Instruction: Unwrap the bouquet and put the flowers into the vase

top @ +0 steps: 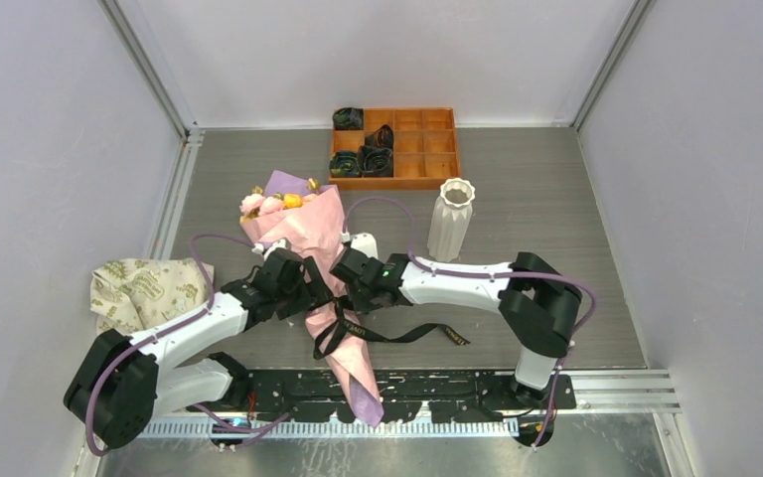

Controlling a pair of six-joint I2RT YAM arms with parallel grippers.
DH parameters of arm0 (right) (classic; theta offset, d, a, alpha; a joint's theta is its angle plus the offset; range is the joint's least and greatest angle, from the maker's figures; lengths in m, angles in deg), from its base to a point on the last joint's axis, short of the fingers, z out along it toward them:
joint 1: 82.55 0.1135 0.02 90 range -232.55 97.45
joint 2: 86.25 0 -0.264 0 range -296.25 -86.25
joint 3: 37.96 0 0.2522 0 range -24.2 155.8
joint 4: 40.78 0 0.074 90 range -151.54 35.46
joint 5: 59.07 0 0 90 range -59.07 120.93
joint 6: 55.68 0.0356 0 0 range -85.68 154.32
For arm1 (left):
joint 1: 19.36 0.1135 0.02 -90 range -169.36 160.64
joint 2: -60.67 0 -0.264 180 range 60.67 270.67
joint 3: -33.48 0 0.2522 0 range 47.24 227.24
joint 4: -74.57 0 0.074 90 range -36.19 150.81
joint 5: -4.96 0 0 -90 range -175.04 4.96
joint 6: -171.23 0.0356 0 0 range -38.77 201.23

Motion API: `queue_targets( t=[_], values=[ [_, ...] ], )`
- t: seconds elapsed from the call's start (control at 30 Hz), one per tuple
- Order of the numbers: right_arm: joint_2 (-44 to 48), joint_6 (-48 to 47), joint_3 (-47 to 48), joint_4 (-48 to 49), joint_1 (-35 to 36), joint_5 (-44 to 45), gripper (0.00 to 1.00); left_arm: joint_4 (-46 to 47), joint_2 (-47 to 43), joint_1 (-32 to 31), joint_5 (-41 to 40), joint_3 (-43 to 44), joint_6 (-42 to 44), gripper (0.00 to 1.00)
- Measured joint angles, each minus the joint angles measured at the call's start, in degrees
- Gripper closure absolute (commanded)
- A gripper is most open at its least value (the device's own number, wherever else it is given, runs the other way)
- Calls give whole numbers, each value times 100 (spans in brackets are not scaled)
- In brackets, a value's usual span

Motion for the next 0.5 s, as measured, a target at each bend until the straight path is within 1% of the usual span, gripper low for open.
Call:
queue_targets(
  t=[0.2, 0.23, 0.33, 0.37, 0.43, 0.5],
  values=[
    [911, -101, 4, -476, -46, 549, 99, -2, 0, -2, -2, 0, 0, 18],
    [1097, -127, 4, -531, -74, 621, 95, -2, 4, 0, -4, 2, 2, 18],
    [1497, -164, 7, -601, -166, 654, 68, -9, 17, -2, -4, 13, 2, 18],
    [1569, -168, 7, -601, -221, 581, 60, -20, 26, -2, -2, 22, 2, 18],
    [1589, -136, -22, -535, -306, 361, 51, -39, 50, -2, -2, 46, 2, 18],
    [1576, -57, -197, -343, -376, 103, 46, -63, 74, 0, -2, 70, 7, 18]
  ],
)
